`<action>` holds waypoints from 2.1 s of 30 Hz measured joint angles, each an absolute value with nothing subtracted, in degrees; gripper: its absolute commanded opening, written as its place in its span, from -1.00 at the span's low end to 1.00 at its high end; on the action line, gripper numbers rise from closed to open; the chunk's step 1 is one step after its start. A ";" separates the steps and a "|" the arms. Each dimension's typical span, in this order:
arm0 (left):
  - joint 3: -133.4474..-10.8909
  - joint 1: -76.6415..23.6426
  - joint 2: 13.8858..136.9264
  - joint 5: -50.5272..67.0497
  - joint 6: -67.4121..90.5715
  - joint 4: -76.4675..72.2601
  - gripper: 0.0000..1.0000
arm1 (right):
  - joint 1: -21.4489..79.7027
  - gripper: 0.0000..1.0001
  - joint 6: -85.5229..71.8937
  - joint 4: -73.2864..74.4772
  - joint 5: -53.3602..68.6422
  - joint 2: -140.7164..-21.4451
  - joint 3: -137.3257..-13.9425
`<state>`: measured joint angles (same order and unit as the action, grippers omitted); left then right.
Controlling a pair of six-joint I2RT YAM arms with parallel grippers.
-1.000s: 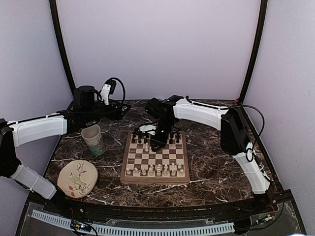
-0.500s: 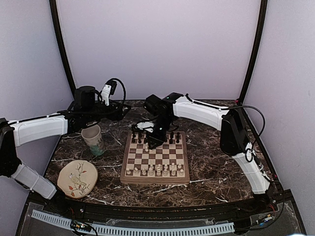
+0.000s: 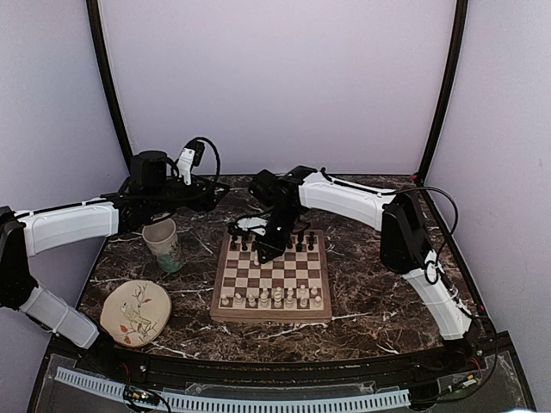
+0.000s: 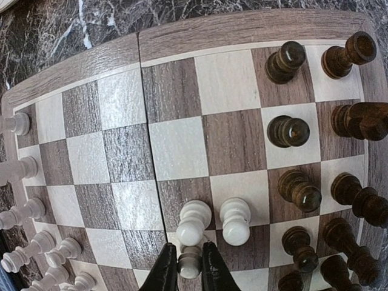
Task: Set up the chess pieces on the board
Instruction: Pick up the pawn from the chessboard, then place the pawn at c2.
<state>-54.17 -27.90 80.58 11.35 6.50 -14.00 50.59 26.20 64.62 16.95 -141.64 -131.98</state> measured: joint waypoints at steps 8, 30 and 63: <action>-54.17 -27.90 80.60 11.40 6.50 -14.02 0.55 | 50.70 -0.85 26.17 64.29 16.60 -140.42 -130.04; -54.17 -27.90 80.93 11.42 6.68 -14.02 0.55 | 59.31 -0.83 28.97 66.52 20.05 -135.35 -126.67; -54.17 -27.90 80.93 11.33 6.63 -14.00 0.55 | 59.27 -0.55 29.47 66.85 19.07 -139.17 -126.67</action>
